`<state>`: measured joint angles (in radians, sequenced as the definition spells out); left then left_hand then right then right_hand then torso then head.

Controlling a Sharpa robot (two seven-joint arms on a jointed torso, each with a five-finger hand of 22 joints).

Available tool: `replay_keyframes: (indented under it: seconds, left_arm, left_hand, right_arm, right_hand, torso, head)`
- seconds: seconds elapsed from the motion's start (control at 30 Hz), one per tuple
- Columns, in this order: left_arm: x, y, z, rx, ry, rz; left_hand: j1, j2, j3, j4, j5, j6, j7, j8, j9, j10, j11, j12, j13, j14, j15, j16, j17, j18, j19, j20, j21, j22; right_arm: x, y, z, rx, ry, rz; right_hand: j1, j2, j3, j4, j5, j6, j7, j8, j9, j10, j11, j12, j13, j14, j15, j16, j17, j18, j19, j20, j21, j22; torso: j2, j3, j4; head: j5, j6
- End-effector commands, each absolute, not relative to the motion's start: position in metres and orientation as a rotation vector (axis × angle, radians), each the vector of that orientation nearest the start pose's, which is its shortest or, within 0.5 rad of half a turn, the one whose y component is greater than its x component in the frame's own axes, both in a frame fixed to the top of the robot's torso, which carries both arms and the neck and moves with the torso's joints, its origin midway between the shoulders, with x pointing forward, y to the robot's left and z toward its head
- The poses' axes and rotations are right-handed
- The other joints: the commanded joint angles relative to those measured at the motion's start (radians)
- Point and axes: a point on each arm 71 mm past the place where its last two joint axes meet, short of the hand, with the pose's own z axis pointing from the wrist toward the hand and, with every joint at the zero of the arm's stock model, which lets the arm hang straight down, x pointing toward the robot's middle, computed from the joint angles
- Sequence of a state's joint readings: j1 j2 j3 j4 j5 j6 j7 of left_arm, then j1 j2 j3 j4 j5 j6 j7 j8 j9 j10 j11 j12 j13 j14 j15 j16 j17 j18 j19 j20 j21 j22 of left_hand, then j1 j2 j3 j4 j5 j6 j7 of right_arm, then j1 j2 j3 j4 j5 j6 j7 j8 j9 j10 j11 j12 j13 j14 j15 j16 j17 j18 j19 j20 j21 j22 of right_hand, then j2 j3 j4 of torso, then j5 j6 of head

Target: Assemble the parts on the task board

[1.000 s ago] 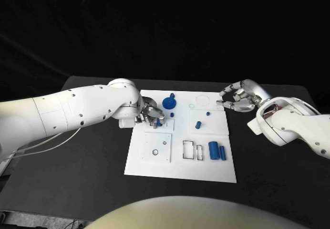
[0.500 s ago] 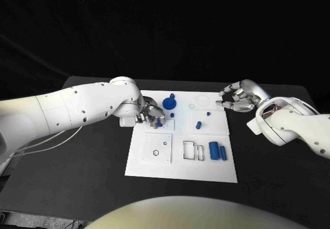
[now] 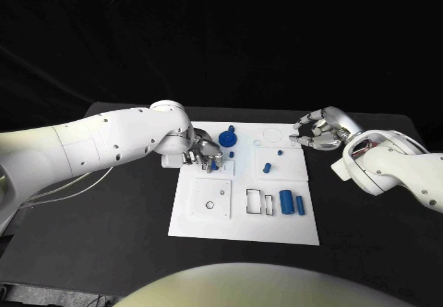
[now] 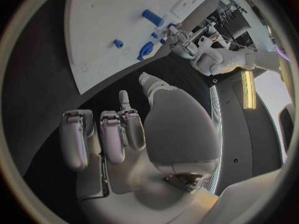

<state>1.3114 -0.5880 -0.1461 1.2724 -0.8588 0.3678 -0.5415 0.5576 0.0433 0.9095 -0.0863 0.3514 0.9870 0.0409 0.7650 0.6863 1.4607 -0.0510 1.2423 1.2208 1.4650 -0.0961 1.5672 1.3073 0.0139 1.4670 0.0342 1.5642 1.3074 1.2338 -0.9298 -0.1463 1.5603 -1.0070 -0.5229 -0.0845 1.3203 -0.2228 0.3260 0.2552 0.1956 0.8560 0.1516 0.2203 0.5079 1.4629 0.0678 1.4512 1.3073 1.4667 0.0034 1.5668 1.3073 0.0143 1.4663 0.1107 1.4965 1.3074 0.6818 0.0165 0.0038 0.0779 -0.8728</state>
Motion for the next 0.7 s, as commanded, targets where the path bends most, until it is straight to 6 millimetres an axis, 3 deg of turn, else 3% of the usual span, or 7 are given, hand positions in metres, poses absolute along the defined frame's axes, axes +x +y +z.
replay_keyframes:
  seconds: [0.03,0.23,0.47,0.6,0.7]
  left_arm:
    - [0.5057,0.1531,-0.2324,-0.084,2.625,-0.449]
    - [0.5065,0.1531,-0.2323,-0.077,2.628,-0.442]
    - [0.5064,0.1527,-0.2323,-0.067,2.631,-0.436]
    - [0.5065,0.1528,-0.2323,-0.063,2.631,-0.433]
    - [0.5065,0.1528,-0.2324,-0.061,2.631,-0.432]
  left_hand:
    - [0.032,0.052,0.011,-0.018,-0.016,0.047,-0.038,-0.001,-0.005,0.019,-0.004,-0.007,-0.002,0.106,0.001,0.004,0.264,-0.014,0.104,0.001,0.007,0.263]
    - [0.011,0.066,0.002,-0.009,-0.083,0.055,-0.039,-0.006,-0.021,0.024,-0.005,-0.013,-0.002,0.106,0.000,0.004,0.264,-0.014,0.104,0.003,0.007,0.263]
    - [-0.007,0.065,-0.018,0.003,-0.152,0.059,-0.039,-0.007,-0.032,0.027,-0.005,-0.017,-0.001,0.106,0.000,0.004,0.264,-0.014,0.104,0.004,0.007,0.263]
    - [-0.021,0.054,-0.036,0.014,-0.181,0.060,-0.039,-0.007,-0.037,0.028,-0.005,-0.020,0.000,0.106,0.000,0.004,0.264,-0.014,0.104,0.005,0.007,0.263]
    - [-0.030,0.044,-0.050,0.021,-0.182,0.060,-0.038,-0.006,-0.039,0.028,-0.005,-0.020,0.001,0.106,0.000,0.004,0.264,-0.014,0.104,0.005,0.007,0.263]
  right_arm:
    - [0.4740,-0.2453,-0.1996,0.335,1.671,0.734]
    - [0.4742,-0.2453,-0.1999,0.335,1.672,0.734]
    - [0.4742,-0.2450,-0.2003,0.334,1.673,0.735]
    - [0.4743,-0.2449,-0.2005,0.334,1.674,0.735]
    - [0.4743,-0.2449,-0.2006,0.334,1.674,0.735]
  right_hand:
    - [-0.005,-0.003,0.007,-0.001,-0.001,-0.002,-0.008,0.005,0.001,0.000,-0.004,-0.002,0.146,0.104,-0.007,0.004,0.263,0.006,0.062,-0.007,-0.006,0.227]
    - [-0.005,-0.003,0.007,-0.001,-0.001,-0.002,-0.008,0.005,0.001,0.000,-0.004,-0.002,0.146,0.104,-0.007,0.004,0.263,0.006,0.062,-0.007,-0.006,0.227]
    - [-0.005,-0.003,0.007,-0.001,-0.001,-0.002,-0.008,0.005,0.001,0.000,-0.004,-0.002,0.146,0.104,-0.007,0.004,0.263,0.006,0.062,-0.007,-0.006,0.227]
    - [-0.005,-0.003,0.007,-0.001,-0.001,-0.002,-0.008,0.005,0.001,0.000,-0.004,-0.002,0.146,0.104,-0.007,0.004,0.263,0.006,0.062,-0.007,-0.006,0.227]
    - [-0.006,-0.004,0.009,-0.002,0.001,-0.003,-0.008,0.008,0.002,-0.001,-0.004,-0.003,0.146,0.104,-0.008,0.004,0.263,0.006,0.061,-0.008,-0.007,0.227]
  torso:
    - [0.000,-0.0005,-0.0005]
    - [0.000,-0.0005,0.0000]
    - [0.000,-0.0009,0.0006]
    - [-0.001,-0.0010,0.0003]
    - [0.000,-0.0010,0.0003]
  head:
    - [-0.002,0.000]
    - [-0.001,0.000]
    - [-0.003,0.000]
    - [-0.003,0.000]
    - [-0.003,0.000]
